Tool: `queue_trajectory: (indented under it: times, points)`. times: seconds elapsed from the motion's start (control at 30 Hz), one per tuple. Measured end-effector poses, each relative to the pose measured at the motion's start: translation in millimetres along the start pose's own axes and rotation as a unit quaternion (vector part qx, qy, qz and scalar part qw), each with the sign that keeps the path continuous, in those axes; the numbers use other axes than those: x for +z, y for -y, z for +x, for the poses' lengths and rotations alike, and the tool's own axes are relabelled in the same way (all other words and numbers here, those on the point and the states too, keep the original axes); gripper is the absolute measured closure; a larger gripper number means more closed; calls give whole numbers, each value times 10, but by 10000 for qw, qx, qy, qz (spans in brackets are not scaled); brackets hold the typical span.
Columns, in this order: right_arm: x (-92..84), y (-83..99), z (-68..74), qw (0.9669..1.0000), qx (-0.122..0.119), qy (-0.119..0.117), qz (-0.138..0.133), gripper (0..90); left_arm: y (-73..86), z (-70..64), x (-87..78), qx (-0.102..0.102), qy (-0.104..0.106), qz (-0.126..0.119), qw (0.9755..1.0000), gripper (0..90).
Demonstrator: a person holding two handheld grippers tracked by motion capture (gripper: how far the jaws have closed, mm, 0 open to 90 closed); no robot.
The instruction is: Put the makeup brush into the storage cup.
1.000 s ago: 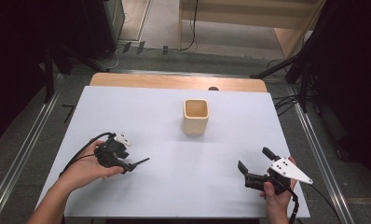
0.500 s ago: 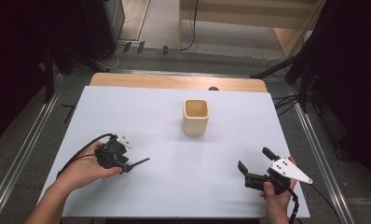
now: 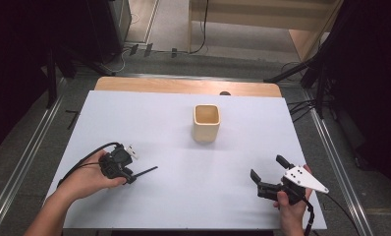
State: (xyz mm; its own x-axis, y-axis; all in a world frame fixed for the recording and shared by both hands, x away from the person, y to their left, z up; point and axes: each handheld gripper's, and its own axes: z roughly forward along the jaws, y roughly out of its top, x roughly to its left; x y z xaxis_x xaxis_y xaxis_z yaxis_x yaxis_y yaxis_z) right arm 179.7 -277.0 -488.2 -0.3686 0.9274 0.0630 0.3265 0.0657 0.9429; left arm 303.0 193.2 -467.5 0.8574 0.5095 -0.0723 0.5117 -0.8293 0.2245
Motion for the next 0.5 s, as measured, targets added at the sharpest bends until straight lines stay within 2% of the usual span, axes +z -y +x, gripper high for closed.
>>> queue_trajectory:
  times: [0.3,0.5]
  points:
    - [6,2,2,10000,-11,2,9,0,3,7,-4,-19,37,138,9999,724]
    - [12,5,2,10000,1,0,15,0,-32,-16,2,64,-106,288,9995,757]
